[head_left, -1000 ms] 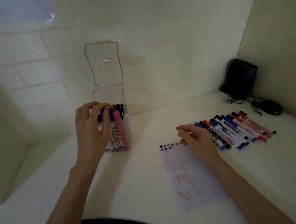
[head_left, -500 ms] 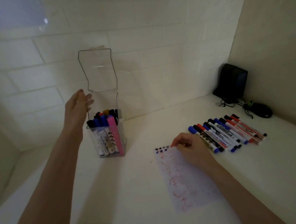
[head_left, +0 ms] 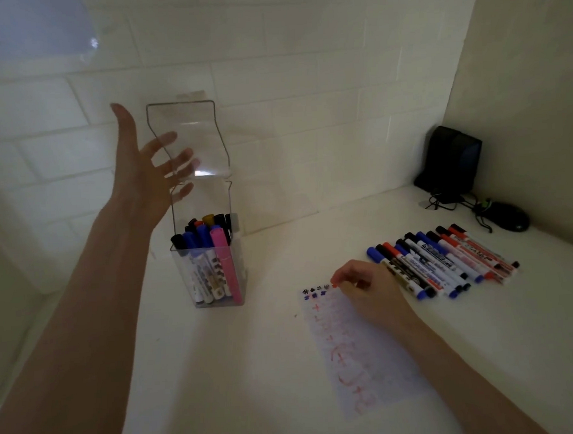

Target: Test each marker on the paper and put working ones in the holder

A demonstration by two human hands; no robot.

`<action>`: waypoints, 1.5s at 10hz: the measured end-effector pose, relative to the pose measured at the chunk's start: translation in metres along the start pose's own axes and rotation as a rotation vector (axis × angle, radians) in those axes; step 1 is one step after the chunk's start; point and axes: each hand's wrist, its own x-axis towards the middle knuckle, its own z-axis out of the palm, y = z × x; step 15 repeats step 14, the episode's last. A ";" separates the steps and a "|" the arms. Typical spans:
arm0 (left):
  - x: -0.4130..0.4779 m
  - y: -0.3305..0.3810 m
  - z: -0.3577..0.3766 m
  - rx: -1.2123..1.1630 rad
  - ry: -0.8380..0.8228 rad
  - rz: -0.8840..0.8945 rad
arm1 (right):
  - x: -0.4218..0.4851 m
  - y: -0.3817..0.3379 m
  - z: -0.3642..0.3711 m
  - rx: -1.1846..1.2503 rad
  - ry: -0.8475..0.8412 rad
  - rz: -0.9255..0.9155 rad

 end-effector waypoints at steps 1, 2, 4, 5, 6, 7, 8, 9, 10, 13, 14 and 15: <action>-0.002 0.011 0.003 0.045 -0.012 -0.014 | 0.000 0.001 0.000 -0.005 -0.002 0.007; -0.005 0.013 0.006 0.082 -0.003 0.038 | 0.000 0.002 0.000 -0.007 -0.003 0.007; -0.017 -0.011 -0.006 0.015 -0.006 0.256 | 0.000 0.002 0.002 -0.015 -0.001 0.010; -0.026 -0.022 -0.010 0.142 0.060 0.405 | -0.001 0.002 0.002 -0.018 -0.007 0.018; -0.040 -0.030 -0.009 0.314 0.087 0.530 | -0.001 0.000 -0.001 -0.021 -0.010 0.023; -0.048 -0.043 -0.015 0.511 0.045 0.661 | -0.001 0.000 -0.001 -0.010 -0.009 0.033; -0.047 -0.057 -0.022 0.719 -0.014 0.779 | -0.001 0.001 0.000 -0.008 -0.008 0.033; -0.048 -0.069 -0.025 0.853 -0.033 0.856 | -0.002 0.000 -0.001 -0.005 -0.009 0.033; -0.049 -0.076 -0.025 0.898 -0.046 0.884 | -0.001 0.000 -0.001 -0.002 -0.013 0.044; -0.043 -0.076 -0.040 0.845 -0.213 0.785 | -0.001 0.001 0.000 0.017 -0.015 0.034; -0.044 -0.073 -0.034 0.805 -0.168 0.788 | 0.000 -0.004 0.002 0.039 -0.023 0.053; -0.044 -0.073 -0.034 0.805 -0.168 0.788 | 0.000 -0.004 0.002 0.039 -0.023 0.053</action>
